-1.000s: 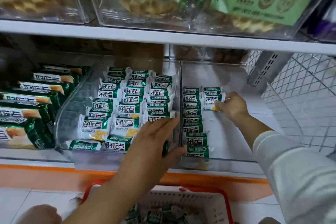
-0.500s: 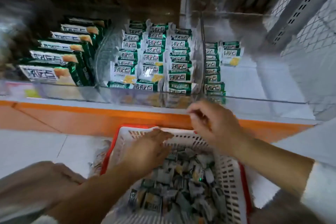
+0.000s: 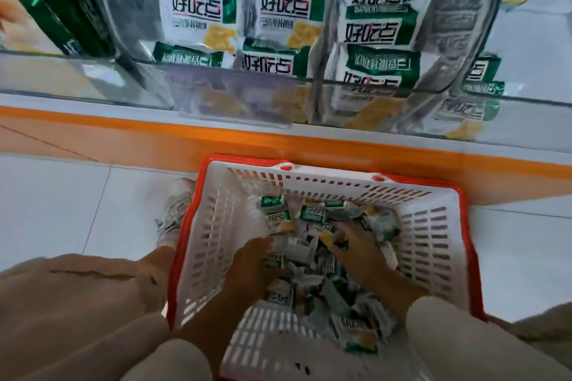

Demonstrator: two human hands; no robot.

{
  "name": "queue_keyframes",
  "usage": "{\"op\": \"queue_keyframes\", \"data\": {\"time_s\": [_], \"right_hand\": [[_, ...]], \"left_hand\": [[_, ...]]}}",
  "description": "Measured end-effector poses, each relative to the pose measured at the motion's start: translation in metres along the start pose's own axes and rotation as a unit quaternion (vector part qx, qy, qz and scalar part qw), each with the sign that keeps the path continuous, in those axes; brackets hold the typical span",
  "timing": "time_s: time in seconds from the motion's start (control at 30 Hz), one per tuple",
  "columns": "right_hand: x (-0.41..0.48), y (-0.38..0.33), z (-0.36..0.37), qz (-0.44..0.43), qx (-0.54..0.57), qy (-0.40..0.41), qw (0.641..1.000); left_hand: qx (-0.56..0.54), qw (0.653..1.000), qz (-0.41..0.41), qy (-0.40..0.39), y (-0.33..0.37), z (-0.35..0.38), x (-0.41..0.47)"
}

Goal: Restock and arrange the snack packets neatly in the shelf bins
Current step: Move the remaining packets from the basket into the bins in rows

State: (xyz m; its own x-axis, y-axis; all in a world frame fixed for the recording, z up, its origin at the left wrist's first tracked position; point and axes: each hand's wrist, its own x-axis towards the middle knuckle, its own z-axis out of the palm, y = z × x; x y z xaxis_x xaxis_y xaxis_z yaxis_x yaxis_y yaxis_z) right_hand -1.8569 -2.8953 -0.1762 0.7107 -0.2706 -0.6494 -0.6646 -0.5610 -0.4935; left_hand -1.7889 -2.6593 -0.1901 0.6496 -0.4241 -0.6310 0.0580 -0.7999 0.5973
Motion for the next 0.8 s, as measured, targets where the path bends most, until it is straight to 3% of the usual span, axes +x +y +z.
{"op": "queue_keyframes", "data": {"time_s": [0.1,0.2,0.4,0.53,0.67,0.8], "right_hand": [[0.030,-0.003,0.011,0.009,-0.038,-0.023,0.999],[0.048,-0.002,0.026,0.024,-0.096,-0.068,0.993],[0.032,-0.015,0.049,0.034,-0.224,-0.037,0.973],[0.031,-0.019,0.059,0.053,-0.217,-0.048,0.974],[0.024,-0.013,0.063,0.024,-0.181,-0.053,0.982],[0.014,-0.008,0.063,0.022,-0.085,-0.020,0.996]], "left_hand": [[0.004,0.999,-0.009,-0.039,-0.004,0.005,0.013],[0.017,0.999,-0.022,-0.027,-0.022,0.016,0.024],[0.078,0.991,-0.093,-0.056,-0.038,0.022,0.037],[0.122,0.985,-0.096,-0.080,-0.045,0.026,0.038],[0.149,0.985,-0.073,-0.049,-0.046,0.033,0.037],[0.116,0.988,-0.069,-0.070,-0.037,0.036,0.037]]}}
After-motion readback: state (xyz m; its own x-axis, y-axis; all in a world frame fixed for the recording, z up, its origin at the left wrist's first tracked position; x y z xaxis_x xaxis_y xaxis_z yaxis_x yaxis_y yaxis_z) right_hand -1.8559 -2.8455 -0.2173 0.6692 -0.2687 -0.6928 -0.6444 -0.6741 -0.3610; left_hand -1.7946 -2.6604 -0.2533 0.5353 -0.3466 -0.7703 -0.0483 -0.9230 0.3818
